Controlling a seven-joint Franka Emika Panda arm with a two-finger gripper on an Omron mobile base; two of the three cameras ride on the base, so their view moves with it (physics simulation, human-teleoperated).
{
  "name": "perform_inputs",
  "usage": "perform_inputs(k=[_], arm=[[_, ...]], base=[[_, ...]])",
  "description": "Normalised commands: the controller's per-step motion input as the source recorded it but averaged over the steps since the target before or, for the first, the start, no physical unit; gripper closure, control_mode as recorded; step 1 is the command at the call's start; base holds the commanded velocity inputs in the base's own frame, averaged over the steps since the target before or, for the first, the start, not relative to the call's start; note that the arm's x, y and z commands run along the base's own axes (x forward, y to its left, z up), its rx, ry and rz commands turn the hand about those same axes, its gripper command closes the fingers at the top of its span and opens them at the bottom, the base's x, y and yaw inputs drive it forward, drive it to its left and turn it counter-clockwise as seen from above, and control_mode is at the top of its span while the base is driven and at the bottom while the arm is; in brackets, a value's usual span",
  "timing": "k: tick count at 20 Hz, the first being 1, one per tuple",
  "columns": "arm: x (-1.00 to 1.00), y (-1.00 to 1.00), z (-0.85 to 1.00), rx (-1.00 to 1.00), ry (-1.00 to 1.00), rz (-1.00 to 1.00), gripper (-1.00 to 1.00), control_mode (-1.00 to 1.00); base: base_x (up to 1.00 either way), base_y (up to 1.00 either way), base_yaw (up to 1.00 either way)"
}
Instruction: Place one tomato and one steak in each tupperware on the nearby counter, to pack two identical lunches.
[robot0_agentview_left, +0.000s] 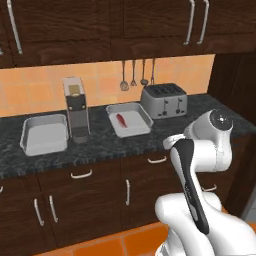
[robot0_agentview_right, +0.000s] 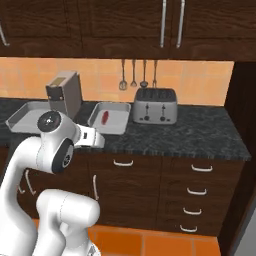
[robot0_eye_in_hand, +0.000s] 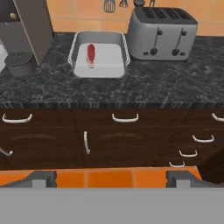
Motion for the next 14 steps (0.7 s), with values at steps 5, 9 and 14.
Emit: perform_inputs(k=[5, 9, 14], arm=[[0.00, 0.00, 0.00, 0.00, 0.00, 0.00, -1.00, 1.00], [0.00, 0.00, 0.00, 0.00, 0.00, 0.00, -1.00, 1.00], [0.00, 0.00, 0.00, 0.00, 0.00, 0.00, -1.00, 1.00]], base=[[-0.03, -1.00, -0.02], [0.03, -1.00, 0.00], [0.01, -1.00, 0.00]])
